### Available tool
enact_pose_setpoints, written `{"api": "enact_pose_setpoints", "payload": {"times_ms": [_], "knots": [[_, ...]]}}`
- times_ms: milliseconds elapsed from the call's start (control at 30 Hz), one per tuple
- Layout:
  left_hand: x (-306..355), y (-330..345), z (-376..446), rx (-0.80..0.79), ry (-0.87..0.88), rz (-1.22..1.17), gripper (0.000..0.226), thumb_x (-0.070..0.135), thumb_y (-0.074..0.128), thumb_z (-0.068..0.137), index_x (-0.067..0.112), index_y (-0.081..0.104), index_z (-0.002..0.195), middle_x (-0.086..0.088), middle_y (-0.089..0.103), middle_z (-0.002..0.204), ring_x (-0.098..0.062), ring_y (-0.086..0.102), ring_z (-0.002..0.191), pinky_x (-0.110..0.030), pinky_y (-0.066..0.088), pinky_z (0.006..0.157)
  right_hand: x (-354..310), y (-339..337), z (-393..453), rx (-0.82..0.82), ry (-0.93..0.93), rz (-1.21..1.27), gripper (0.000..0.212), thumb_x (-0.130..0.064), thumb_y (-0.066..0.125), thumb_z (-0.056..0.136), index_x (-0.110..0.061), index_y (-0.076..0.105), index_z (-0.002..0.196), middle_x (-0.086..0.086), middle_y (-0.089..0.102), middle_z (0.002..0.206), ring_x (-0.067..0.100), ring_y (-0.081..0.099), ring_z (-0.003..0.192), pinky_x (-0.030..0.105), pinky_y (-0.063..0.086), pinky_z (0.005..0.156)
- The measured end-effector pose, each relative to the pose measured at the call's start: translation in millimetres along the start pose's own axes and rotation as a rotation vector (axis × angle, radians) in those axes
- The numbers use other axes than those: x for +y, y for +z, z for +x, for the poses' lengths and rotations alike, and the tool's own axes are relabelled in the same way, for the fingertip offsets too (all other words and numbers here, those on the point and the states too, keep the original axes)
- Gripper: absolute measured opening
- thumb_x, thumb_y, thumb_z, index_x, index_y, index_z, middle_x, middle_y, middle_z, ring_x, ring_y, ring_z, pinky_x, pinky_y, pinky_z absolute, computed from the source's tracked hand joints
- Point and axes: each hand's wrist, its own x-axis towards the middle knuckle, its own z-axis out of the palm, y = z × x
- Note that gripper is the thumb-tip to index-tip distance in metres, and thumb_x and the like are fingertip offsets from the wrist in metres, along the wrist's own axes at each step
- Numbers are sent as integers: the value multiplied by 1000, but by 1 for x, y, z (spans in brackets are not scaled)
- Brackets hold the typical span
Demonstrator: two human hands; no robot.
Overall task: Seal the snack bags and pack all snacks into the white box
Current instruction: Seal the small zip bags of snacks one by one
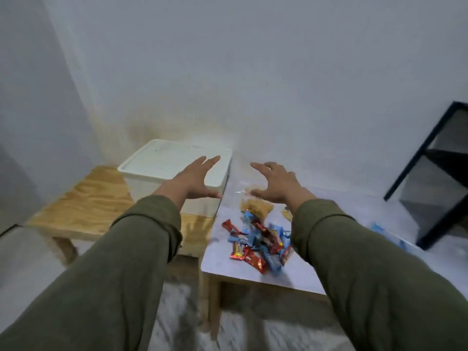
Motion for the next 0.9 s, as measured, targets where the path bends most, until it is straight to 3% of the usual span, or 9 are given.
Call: {"api": "enact_pose_setpoints", "payload": {"times_ms": [367,667,900], "knots": [[156,98,113,-178,191,1,109,48,77,71,41,1,148,-2,2,161,-22,5,148,-46,19,118,192,5,-36,-69,239,27,76,-50,57,85,-39,14,147,5,19,156,27,19,142,51,21,111],[208,158,191,-324,301,-1,108,48,76,71,44,1,148,1,-1,161,-23,6,148,-52,19,116,273,35,-37,-120,420,64,76,-48,57,86,-40,13,147,4,20,155,25,20,141,49,21,111],[228,223,238,-408,347,-31,107,47,78,69,38,7,149,2,7,160,-20,9,147,-47,22,117,321,70,-18,-217,440,56,75,-45,57,87,-40,13,148,3,19,156,26,21,141,48,23,111]]}}
